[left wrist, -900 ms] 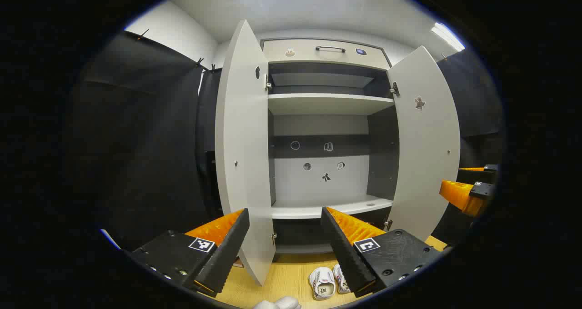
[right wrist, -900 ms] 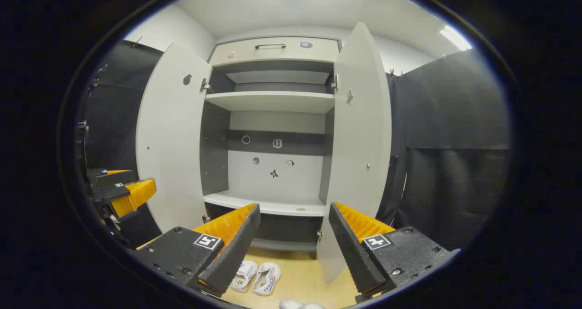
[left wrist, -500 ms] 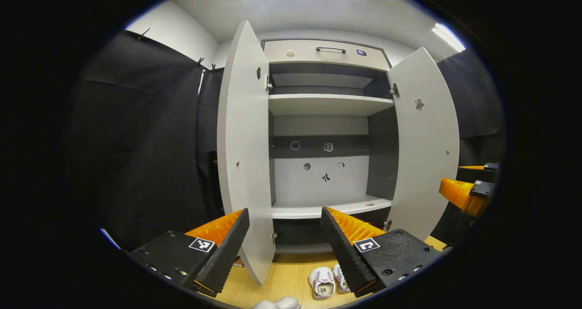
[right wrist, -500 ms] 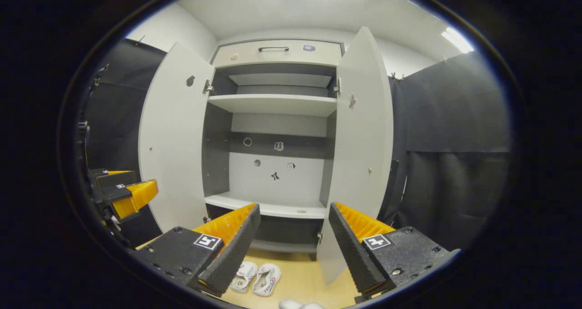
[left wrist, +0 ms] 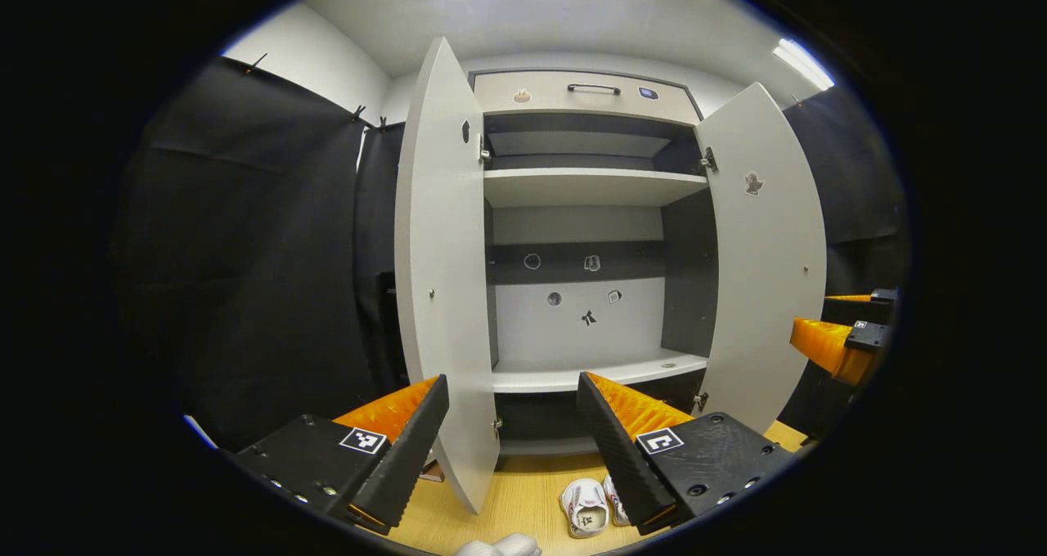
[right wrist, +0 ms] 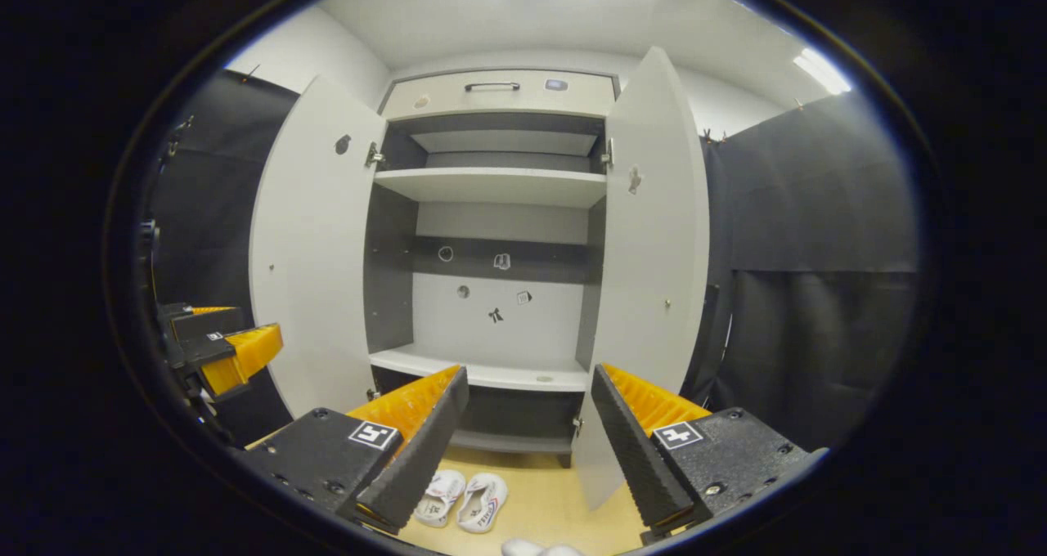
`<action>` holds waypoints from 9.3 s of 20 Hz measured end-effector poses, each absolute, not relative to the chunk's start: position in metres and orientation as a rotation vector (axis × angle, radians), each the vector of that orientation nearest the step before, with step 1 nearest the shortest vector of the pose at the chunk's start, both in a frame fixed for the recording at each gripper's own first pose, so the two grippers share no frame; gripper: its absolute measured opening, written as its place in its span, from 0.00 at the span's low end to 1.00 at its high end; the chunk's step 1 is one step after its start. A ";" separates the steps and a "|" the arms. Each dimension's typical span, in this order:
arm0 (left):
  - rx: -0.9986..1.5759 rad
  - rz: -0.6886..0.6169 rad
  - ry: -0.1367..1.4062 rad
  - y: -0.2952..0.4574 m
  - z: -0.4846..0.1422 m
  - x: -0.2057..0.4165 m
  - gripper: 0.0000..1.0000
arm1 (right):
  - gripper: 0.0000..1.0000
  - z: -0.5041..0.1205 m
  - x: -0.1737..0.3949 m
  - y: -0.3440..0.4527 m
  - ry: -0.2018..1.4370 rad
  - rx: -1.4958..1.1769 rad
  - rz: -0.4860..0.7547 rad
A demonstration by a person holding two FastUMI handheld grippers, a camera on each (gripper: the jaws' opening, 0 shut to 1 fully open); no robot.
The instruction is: Grab one shoe with the right hand and put it into the shoe cabinet, grab the other shoe with the left hand and put it into the shoe cabinet; then close the right door with the right hand and the left door with the left hand.
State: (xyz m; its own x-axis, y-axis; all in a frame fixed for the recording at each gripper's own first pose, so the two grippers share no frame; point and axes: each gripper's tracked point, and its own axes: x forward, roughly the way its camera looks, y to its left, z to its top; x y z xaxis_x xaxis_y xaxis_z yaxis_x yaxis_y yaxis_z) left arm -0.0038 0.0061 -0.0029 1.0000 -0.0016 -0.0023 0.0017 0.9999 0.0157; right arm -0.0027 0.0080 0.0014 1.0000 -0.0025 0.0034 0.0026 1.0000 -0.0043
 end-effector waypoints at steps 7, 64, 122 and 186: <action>0.016 -0.003 0.008 0.009 -0.006 -0.005 0.95 | 0.99 -0.004 -0.004 0.014 0.010 -0.010 0.003; 0.053 0.162 0.147 0.032 -0.070 0.006 0.97 | 0.12 -0.472 0.186 0.122 0.753 0.155 0.133; -0.001 0.303 0.159 0.043 -0.081 -0.019 0.97 | 0.19 -0.126 0.448 0.093 0.632 -0.003 0.148; 0.149 -0.165 0.687 -0.085 -0.465 0.101 0.95 | 1.00 -0.094 0.010 -0.089 0.199 -0.026 -0.095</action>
